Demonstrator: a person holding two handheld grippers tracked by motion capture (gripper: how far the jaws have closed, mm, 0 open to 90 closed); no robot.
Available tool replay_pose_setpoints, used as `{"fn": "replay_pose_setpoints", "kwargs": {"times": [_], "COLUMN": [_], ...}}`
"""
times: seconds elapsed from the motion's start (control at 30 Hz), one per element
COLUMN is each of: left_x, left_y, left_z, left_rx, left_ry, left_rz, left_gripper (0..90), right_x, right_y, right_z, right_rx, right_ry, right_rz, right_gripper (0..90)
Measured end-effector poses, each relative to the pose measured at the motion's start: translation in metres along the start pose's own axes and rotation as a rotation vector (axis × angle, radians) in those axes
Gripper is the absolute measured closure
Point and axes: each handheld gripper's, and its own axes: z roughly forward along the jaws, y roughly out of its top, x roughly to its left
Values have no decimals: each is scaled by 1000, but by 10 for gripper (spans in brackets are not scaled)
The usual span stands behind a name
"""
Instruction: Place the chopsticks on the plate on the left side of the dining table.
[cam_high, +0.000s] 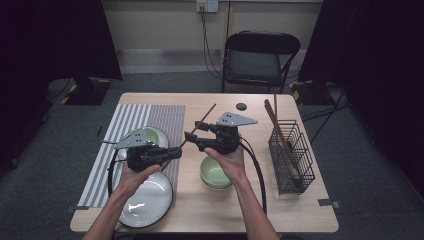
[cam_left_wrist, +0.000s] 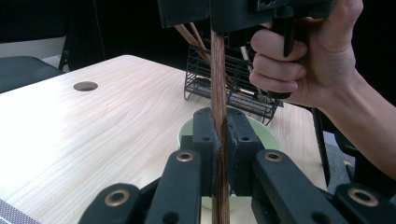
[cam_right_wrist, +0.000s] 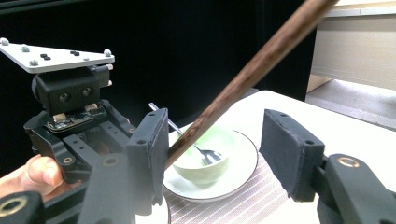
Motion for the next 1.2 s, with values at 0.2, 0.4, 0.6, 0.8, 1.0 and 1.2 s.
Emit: {"fn": "replay_pose_setpoints", "kwargs": {"times": [0.2,0.4,0.6,0.8,1.0,1.2], "left_x": [2,5,6,8,8,8], "left_y": [0,0,0,-2,-2,-1], "left_z": [-1,-5,-9,-12,-12,-14], "left_rx": [-7,-18,-17,-8,0,-16], "left_ry": [-7,-8,10,27,24,21], "left_rz": [-17,-24,-21,-8,0,-7], "left_gripper": [841,841,841,841,841,841], "right_x": [-3,-8,-10,-15,-17,-23], "right_y": [-5,-7,-5,0,4,3], "right_z": [-3,-6,-8,-13,-13,-13], "right_rx": [15,28,19,-17,-20,-11], "right_ry": [-27,-56,-86,-126,-180,-223], "right_rz": [-1,-1,-12,-11,-19,-4], "right_gripper": [405,389,324,244,243,239]}}
